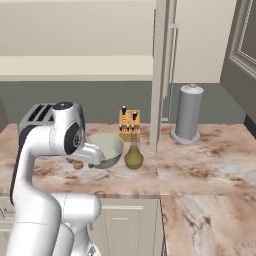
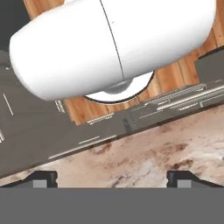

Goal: Retrieve the bottle and the shaker from the cabinet and place them next to the mixing bowl on the counter. Then add garlic from the fridge to the mixing bowl.

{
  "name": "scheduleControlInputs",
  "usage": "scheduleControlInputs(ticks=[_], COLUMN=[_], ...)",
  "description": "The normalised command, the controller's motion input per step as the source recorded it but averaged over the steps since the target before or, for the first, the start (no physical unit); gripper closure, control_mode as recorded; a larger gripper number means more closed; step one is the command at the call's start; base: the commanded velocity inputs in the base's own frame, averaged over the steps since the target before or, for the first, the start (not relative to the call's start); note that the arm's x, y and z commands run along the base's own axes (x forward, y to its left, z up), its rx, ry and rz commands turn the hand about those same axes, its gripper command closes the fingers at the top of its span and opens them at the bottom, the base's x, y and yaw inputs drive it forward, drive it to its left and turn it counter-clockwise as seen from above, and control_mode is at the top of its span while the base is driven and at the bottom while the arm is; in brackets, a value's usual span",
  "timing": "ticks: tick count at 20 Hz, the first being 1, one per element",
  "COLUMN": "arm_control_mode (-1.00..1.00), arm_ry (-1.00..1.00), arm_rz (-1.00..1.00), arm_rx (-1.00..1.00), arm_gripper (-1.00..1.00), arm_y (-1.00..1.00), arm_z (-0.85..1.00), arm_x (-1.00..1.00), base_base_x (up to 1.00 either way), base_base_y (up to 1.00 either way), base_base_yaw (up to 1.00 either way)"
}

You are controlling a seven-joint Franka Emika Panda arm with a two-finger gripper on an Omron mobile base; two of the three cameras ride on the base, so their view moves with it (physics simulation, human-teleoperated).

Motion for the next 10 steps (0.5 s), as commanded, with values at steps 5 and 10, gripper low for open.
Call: scheduleControlInputs(ticks=[5,10], arm_control_mode=[-1.0,-1.0], arm_ry=[0.1,0.07], arm_rz=[0.0,0.0], arm_rx=[0.01,0.0], arm_gripper=[-1.0,-1.0], arm_y=[0.45,0.39], arm_z=[0.23,0.34], arm_x=[-0.48,-0.55], base_base_x=[0.0,0.0], base_base_y=[0.0,0.0], base_base_yaw=[0.0,0.0])
